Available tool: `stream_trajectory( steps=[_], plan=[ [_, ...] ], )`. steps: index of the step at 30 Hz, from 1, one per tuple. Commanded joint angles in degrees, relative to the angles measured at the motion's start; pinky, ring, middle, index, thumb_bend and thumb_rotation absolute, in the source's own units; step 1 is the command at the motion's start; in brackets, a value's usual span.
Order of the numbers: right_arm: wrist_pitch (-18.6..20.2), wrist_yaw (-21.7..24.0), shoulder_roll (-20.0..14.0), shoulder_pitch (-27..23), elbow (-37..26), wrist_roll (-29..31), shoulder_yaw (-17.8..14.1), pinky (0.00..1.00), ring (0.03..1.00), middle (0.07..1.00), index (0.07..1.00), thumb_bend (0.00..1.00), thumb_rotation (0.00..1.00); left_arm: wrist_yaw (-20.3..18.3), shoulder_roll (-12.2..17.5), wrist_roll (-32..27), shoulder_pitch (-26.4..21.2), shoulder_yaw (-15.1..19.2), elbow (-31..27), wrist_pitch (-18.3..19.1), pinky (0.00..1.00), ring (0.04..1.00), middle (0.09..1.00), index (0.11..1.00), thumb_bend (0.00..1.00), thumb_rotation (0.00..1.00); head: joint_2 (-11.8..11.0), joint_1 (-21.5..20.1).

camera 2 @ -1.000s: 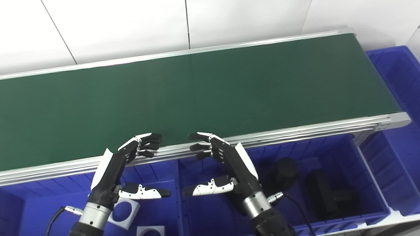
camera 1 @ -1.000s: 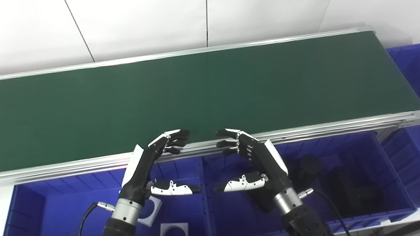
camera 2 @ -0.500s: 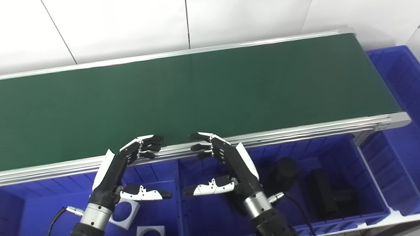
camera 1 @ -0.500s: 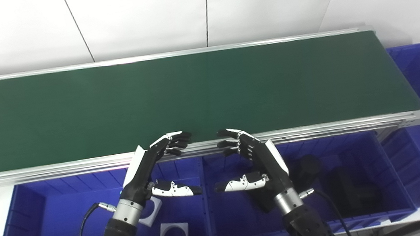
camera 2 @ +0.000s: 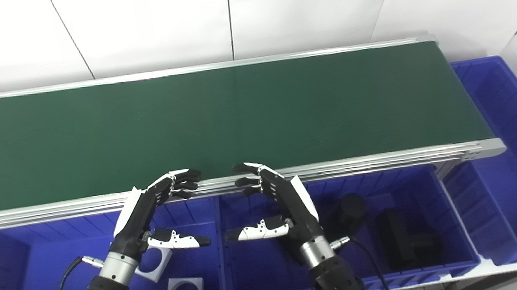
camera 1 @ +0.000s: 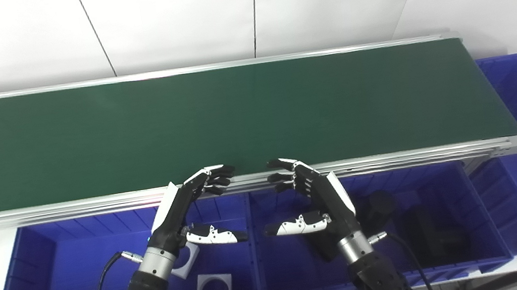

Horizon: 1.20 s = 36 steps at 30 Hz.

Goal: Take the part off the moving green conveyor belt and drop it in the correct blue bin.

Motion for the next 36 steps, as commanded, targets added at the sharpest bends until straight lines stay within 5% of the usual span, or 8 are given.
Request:
stream_trajectory(
  steps=[1, 36],
  plan=[
    [-0.77, 0.13, 0.31, -0.74, -1.34, 0.56, -0.15, 0.64, 0.727, 0.827, 0.748, 0.84, 0.04, 0.74, 0.26, -0.28, -1.06, 0.03, -1.36, -2.12, 0.64, 0.713, 0.753, 0.744, 0.91, 0.00, 0.11, 0.08],
    [-1.10, 0.25, 0.57, -0.43, -0.97, 0.72, -0.08, 0.64, 0.729, 0.830, 0.747, 0.84, 0.03, 1.41, 0.73, -0.75, -1.09, -0.74, -1.53, -2.13, 0.64, 0.714, 0.752, 0.743, 0.91, 0.00, 0.09, 0.14]
  ],
)
